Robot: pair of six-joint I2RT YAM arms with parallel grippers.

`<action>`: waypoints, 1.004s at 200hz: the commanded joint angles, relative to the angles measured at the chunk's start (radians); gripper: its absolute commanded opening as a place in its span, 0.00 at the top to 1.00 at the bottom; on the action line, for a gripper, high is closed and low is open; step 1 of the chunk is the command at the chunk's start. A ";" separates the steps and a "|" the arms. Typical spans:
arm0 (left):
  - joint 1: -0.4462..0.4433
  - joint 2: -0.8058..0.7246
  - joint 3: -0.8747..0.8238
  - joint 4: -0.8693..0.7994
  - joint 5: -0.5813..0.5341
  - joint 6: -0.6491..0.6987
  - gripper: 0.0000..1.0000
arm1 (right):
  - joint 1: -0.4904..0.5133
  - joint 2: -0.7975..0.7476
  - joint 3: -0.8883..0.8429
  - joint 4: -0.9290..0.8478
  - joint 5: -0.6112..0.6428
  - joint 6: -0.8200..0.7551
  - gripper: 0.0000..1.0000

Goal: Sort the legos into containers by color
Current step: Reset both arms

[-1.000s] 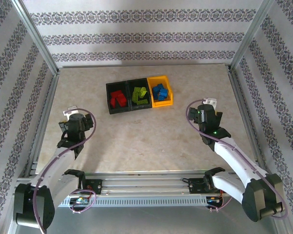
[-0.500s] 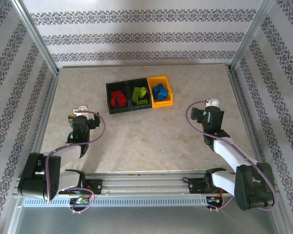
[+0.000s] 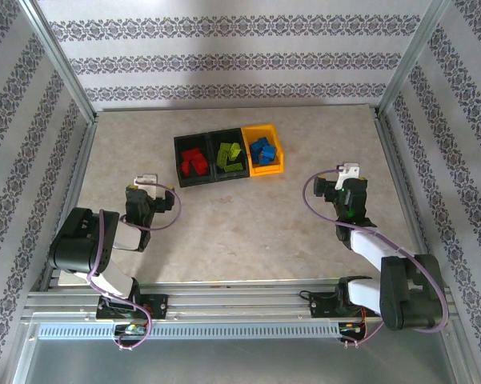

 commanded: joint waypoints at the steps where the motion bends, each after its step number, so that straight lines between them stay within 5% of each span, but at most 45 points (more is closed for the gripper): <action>1: 0.059 -0.010 0.075 -0.050 0.139 -0.004 0.01 | -0.014 0.021 -0.012 0.087 -0.045 -0.018 0.02; 73: 0.097 -0.006 0.082 -0.058 0.152 -0.043 0.00 | -0.046 0.056 -0.040 0.174 -0.067 -0.021 0.02; 145: 0.097 -0.006 0.082 -0.057 0.151 -0.044 0.00 | -0.074 0.090 -0.067 0.280 -0.272 -0.013 0.02; 201: 0.097 -0.006 0.080 -0.053 0.153 -0.045 0.00 | -0.072 0.249 -0.024 0.359 -0.303 -0.010 0.02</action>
